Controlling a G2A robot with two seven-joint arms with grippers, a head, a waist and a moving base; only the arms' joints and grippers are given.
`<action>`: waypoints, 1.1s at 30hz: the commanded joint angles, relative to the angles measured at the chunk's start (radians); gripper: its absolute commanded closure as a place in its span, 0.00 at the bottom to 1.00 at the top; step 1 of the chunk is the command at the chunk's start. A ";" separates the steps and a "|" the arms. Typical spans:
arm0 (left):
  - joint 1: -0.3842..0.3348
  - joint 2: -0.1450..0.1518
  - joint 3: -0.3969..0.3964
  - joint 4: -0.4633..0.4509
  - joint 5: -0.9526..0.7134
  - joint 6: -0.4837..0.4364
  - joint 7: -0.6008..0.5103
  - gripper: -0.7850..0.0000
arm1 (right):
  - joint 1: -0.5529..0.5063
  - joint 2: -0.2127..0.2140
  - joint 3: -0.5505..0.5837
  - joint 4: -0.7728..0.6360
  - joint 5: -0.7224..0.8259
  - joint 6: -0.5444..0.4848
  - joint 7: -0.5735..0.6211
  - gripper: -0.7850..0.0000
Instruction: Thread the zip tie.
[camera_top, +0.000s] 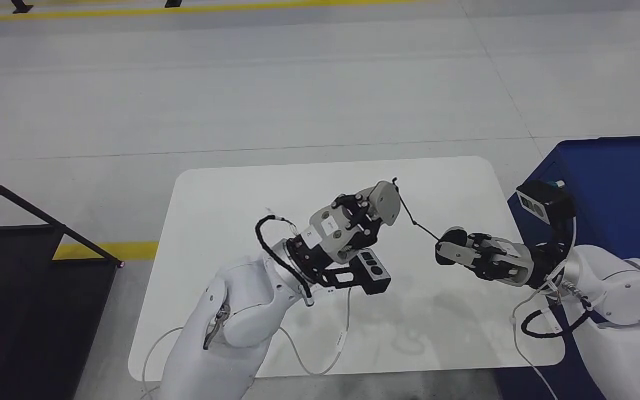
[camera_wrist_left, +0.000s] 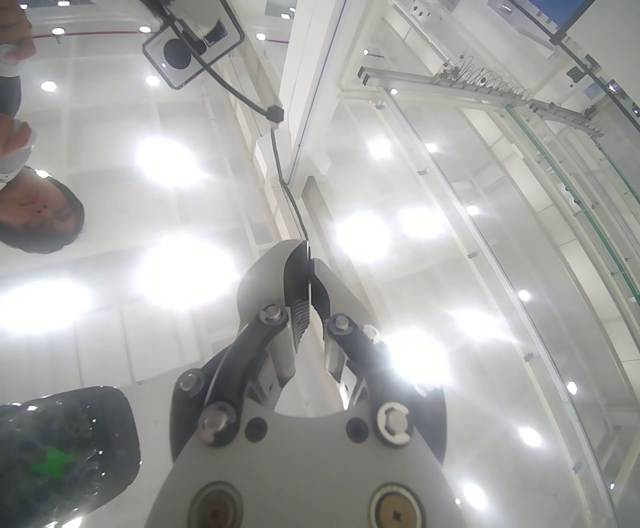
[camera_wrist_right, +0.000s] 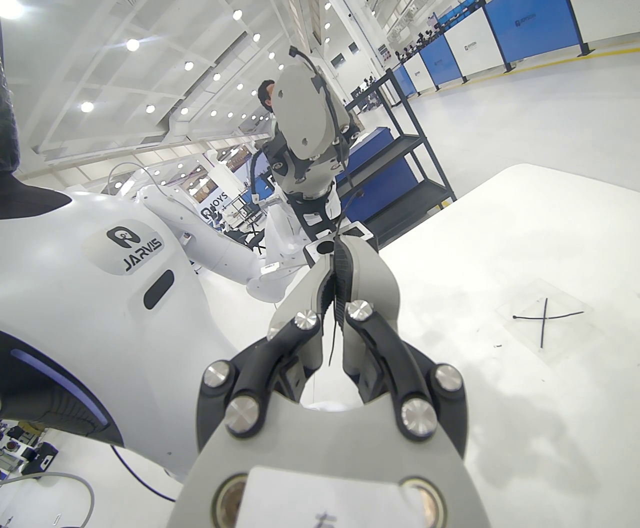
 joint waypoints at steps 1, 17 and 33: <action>0.000 0.000 0.000 0.001 0.000 -0.001 -0.002 1.00 | 0.000 0.000 0.000 0.000 0.000 0.000 0.000 1.00; -0.011 -0.002 0.008 0.009 -0.003 -0.005 0.021 1.00 | 0.000 0.000 0.000 0.000 0.000 0.000 0.000 1.00; 0.002 0.000 -0.004 0.005 -0.005 -0.003 0.016 1.00 | 0.000 0.000 0.000 0.000 0.000 0.000 0.000 1.00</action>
